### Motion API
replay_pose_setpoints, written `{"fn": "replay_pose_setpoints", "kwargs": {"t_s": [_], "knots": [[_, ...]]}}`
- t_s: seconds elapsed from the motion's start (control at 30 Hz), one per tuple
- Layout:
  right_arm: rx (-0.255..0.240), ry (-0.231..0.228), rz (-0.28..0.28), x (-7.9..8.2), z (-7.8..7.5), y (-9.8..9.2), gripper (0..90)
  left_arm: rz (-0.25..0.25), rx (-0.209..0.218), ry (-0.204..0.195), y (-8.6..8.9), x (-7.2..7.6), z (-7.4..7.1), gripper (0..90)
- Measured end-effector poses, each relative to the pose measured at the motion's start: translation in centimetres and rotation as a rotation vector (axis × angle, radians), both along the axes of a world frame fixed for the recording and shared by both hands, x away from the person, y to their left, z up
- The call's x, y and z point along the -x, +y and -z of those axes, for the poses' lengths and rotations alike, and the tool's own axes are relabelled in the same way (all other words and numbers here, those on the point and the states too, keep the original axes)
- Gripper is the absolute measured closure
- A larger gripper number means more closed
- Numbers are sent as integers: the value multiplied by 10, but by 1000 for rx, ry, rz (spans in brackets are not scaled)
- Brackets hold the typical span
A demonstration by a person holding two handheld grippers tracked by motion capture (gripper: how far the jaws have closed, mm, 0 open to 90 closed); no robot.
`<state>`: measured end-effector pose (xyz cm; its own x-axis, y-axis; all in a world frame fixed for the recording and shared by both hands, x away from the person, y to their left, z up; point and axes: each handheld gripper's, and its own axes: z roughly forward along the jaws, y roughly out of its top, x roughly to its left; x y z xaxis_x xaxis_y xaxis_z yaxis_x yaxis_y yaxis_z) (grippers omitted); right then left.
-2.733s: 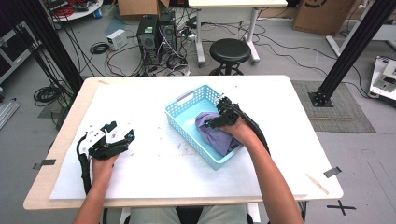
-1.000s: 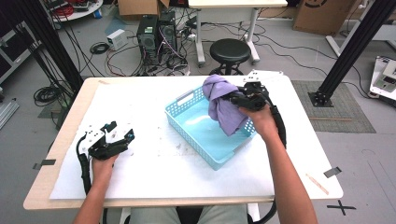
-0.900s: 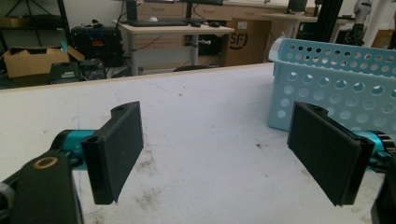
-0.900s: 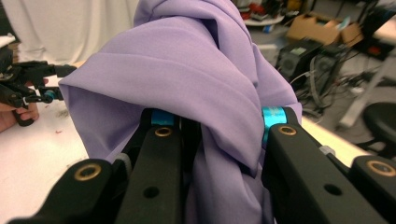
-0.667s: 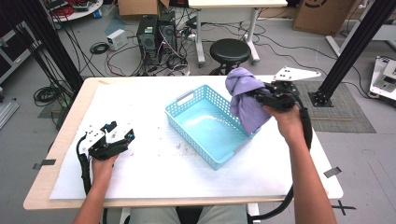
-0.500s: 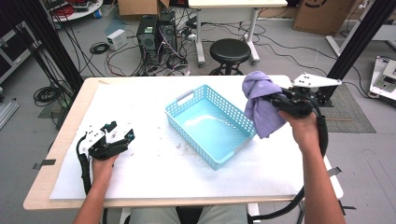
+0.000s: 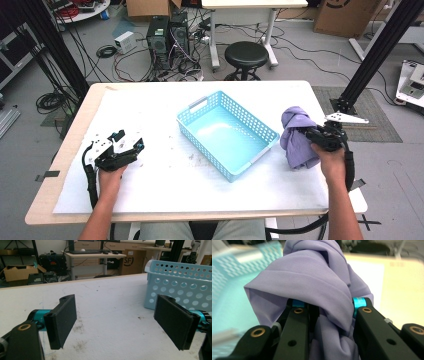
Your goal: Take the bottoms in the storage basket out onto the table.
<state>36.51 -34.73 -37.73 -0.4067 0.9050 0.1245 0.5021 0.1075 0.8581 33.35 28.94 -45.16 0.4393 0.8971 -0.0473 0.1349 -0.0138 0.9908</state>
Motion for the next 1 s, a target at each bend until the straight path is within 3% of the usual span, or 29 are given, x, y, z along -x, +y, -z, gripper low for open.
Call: {"fn": "replay_pose_setpoints", "kwargs": {"t_s": [0.13,0.2,0.27,0.43,0.57,0.73,1.0], "knots": [[15,55,51,-13,25,1,737,1,1,0,0,0,0,184],[22,70,57,-18,31,3,725,0,-1,-1,0,0,0,184],[52,78,57,-20,34,8,657,2,2,0,0,0,0,184],[103,47,105,-14,31,11,418,4,-5,-3,0,0,0,184],[53,1,123,5,27,3,356,6,-5,-3,0,0,0,183],[10,-68,89,30,26,-3,302,5,-6,-3,0,0,0,184],[5,-90,4,37,24,6,247,5,-5,-6,0,1,0,184]]}}
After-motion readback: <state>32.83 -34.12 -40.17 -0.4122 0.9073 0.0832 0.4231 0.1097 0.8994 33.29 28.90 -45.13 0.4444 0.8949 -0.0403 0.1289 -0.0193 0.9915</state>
